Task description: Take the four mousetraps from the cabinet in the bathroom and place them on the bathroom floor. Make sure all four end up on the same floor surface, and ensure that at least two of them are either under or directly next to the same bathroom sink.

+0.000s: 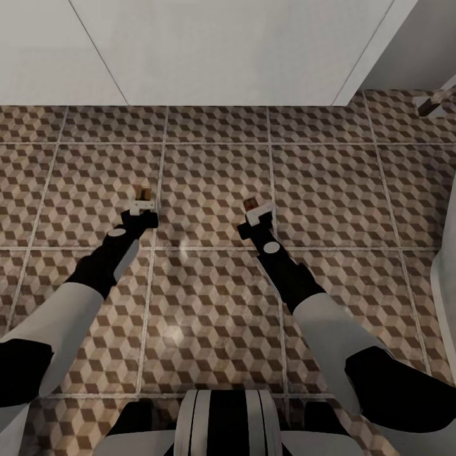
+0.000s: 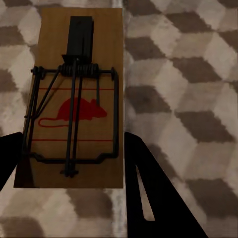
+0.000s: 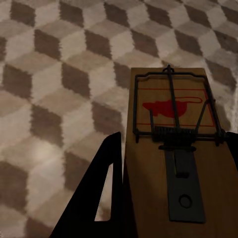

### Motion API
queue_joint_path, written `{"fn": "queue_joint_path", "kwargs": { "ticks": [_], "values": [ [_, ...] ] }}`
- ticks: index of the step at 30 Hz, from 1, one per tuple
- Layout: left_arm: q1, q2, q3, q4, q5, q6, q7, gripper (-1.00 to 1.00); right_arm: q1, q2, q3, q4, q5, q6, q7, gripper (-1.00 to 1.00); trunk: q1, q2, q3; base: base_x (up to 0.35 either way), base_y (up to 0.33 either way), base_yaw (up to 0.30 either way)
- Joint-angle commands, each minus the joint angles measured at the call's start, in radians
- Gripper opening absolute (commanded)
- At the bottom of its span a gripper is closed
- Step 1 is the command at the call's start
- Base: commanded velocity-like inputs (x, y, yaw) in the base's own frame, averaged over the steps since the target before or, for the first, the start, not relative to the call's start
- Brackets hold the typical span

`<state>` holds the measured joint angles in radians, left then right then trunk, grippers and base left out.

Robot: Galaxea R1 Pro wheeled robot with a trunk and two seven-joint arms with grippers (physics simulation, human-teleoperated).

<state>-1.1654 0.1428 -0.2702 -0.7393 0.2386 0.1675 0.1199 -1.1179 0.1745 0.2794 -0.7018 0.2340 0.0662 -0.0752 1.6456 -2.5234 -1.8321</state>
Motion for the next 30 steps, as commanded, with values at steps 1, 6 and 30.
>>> {"fn": "queue_joint_path", "kwargs": {
  "ticks": [1, 6, 30],
  "values": [
    [0.0, 0.001, -0.008, 0.011, 0.008, 0.004, 0.008, -1.0, 0.0, 0.0, 0.002, 0.0, 0.008, 0.001, -0.001, -1.0, 0.0, 0.0, 0.0, 0.0, 0.0, 0.0],
    [0.0, -0.012, -0.011, 0.069, 0.008, -0.001, -0.003, -1.0, 0.0, 0.0, 0.001, 0.0, 0.008, -0.031, 0.007, -1.0, 0.0, 0.0, 0.0, 0.0, 0.0, 0.0],
    [0.0, -0.018, -0.012, 0.169, 0.009, -0.054, -0.029, -1.0, 0.0, 0.0, 0.001, -0.001, 0.007, -0.042, 0.011, -1.0, 0.0, 0.0, 0.0, 0.003, 0.0, 0.0]
  ]
}}
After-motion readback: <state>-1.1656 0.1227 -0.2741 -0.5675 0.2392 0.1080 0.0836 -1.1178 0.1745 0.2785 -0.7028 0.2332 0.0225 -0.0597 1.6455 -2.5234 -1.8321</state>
